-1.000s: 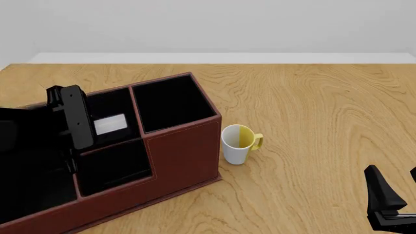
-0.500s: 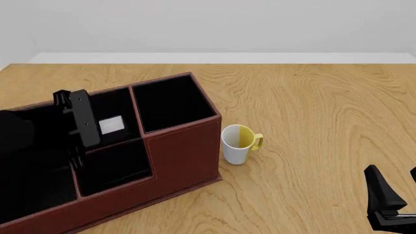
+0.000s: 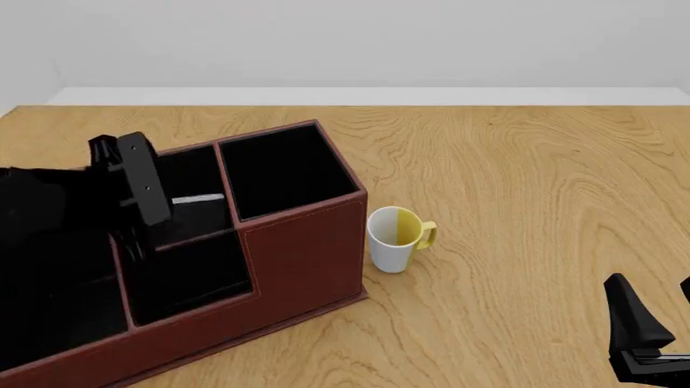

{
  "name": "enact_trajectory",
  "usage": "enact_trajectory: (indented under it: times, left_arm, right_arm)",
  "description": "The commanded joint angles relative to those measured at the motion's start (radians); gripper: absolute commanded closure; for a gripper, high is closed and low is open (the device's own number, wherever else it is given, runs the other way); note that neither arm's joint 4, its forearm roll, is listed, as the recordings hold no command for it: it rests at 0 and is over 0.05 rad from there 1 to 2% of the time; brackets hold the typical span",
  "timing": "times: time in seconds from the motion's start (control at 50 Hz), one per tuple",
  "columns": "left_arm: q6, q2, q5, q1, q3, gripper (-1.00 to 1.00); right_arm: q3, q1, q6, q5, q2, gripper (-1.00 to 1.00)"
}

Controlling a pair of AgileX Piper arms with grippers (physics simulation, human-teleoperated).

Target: Pick up the book and place it in the front compartment of the caddy.

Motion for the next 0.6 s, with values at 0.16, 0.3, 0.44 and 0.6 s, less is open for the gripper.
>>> enact_trajectory:
  times: [0.16, 0.3, 0.44, 0.6]
  left_arm:
    - [-0.041, -0.08, 0.083, -0.003, -0.05, -1.0]
    - [-0.05, -0.221, 0.198, -0.044, -0.049, -1.0]
    - [-0.069, -0.438, 0.352, -0.134, -0.042, -1.0]
    - [-0.076, -0.654, 0.474, -0.209, -0.035, -1.0]
  right_arm:
    - [0.0, 0.0, 0.0, 0.0, 0.0, -1.0]
    - [0.0, 0.0, 0.0, 0.0, 0.0, -1.0]
    - [0.0, 0.0, 0.0, 0.0, 0.0, -1.0]
    - [0.0, 0.0, 0.0, 0.0, 0.0, -1.0]
